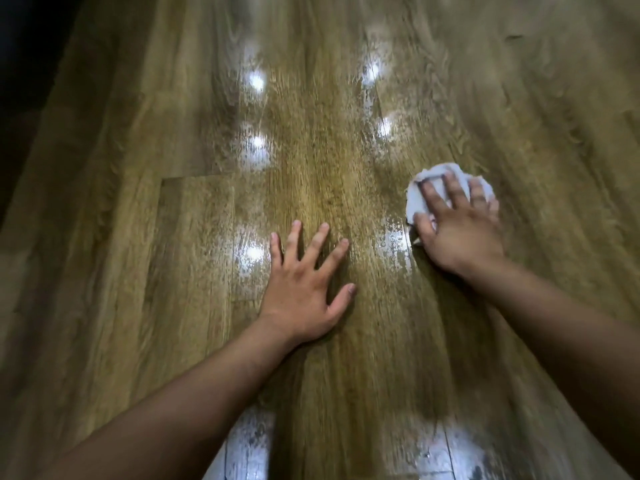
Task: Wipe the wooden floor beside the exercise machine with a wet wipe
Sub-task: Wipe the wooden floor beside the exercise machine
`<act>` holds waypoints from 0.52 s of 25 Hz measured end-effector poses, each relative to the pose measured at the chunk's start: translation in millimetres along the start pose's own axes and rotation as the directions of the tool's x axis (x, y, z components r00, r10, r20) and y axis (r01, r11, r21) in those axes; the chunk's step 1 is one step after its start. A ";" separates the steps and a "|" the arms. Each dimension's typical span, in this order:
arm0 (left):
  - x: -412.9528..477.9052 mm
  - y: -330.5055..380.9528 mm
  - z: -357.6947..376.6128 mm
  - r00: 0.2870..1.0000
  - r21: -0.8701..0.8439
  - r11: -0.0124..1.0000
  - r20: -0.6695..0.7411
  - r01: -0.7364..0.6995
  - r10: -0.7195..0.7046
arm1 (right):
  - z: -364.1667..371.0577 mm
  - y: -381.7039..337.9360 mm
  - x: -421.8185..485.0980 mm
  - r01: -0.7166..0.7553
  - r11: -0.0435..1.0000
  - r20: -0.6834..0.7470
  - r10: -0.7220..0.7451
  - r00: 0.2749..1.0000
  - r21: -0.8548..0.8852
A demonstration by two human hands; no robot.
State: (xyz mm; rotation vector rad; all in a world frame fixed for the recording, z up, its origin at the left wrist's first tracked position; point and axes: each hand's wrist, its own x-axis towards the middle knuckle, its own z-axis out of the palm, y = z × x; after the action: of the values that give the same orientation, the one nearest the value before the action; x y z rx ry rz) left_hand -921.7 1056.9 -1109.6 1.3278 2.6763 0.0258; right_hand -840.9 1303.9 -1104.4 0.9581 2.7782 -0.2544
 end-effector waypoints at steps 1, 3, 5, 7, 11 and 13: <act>0.3 0.3 -0.4 1.000 -0.002 1.000 0.004 0.005 -0.005 | -4.6 -0.4 17.9 0.003 1.000 0.021 -0.003 1.000 -0.021; 3.3 1.3 -6.4 1.000 -0.019 1.000 -0.004 0.017 -0.017 | -7.7 -0.1 33.2 0.032 0.998 0.042 -0.030 0.999 -0.045; 15.2 5.0 -15.3 0.999 -0.063 0.997 -0.030 0.034 -0.036 | -5.1 1.0 30.3 0.041 0.998 0.039 -0.039 0.998 -0.042; 28.6 15.4 -21.4 0.997 -0.113 0.994 -0.074 0.010 -0.018 | -2.9 0.8 28.1 0.038 0.999 0.006 -0.038 0.999 -0.038; 38.8 38.1 -11.2 0.995 -0.048 0.994 -0.011 -0.100 0.099 | -4.5 0.9 30.4 0.043 0.998 -0.003 -0.043 0.999 -0.041; 37.7 37.7 -5.9 0.996 -0.035 0.996 0.003 -0.088 0.088 | -3.3 2.2 30.7 0.060 0.997 0.015 -0.059 0.998 -0.056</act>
State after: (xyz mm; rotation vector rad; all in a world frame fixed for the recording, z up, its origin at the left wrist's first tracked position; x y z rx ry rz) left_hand -915.3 1109.9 -1105.6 1.4321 2.5999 0.0790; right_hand -863.7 1324.4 -1108.7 0.8583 2.7894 -0.1888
